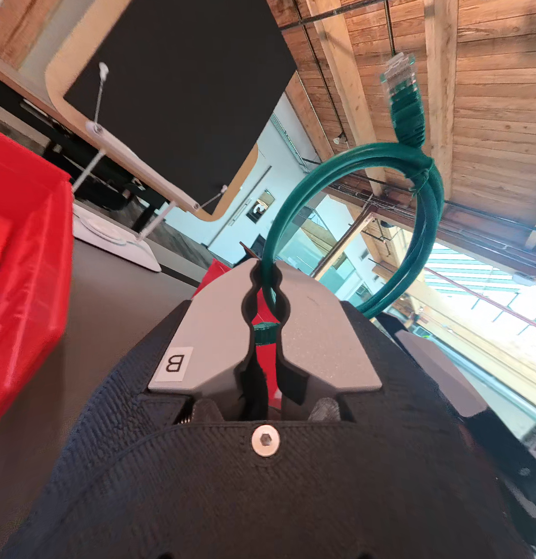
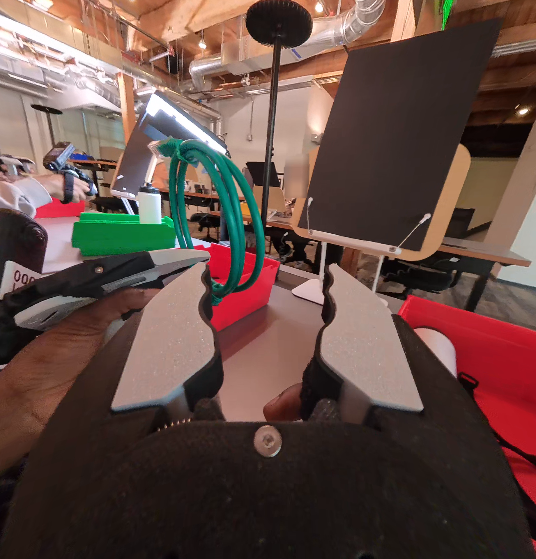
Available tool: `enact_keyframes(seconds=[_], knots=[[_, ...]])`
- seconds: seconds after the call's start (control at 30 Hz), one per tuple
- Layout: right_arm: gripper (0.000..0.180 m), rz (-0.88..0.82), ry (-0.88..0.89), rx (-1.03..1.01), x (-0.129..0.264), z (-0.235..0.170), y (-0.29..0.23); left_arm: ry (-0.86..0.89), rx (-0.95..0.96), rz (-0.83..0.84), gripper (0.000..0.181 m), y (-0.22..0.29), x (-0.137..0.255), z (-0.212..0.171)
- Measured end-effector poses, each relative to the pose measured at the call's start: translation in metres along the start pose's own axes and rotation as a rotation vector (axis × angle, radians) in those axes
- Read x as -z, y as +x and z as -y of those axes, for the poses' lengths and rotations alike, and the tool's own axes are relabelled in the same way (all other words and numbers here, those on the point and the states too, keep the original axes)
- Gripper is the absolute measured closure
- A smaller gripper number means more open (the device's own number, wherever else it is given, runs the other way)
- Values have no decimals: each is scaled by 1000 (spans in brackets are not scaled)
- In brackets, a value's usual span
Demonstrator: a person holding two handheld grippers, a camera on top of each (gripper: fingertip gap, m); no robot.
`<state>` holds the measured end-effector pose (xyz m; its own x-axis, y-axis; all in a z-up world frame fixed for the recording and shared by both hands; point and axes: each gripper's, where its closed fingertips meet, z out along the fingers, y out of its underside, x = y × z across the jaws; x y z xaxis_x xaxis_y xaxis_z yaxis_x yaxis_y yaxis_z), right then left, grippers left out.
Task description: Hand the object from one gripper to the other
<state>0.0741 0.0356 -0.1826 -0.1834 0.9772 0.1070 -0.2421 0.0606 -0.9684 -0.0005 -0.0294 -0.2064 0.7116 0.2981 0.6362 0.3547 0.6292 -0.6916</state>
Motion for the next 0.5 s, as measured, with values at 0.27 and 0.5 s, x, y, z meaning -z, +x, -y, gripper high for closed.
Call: enact_keyframes(seconds=[0.27, 0.5], knots=[[157, -98, -15, 135, -1, 1, 8, -126, 112, -93, 174, 24, -4, -43], [168, -215, -153, 290, 15, 2, 41, -336, -130, -126, 124, 13, -9, -56]])
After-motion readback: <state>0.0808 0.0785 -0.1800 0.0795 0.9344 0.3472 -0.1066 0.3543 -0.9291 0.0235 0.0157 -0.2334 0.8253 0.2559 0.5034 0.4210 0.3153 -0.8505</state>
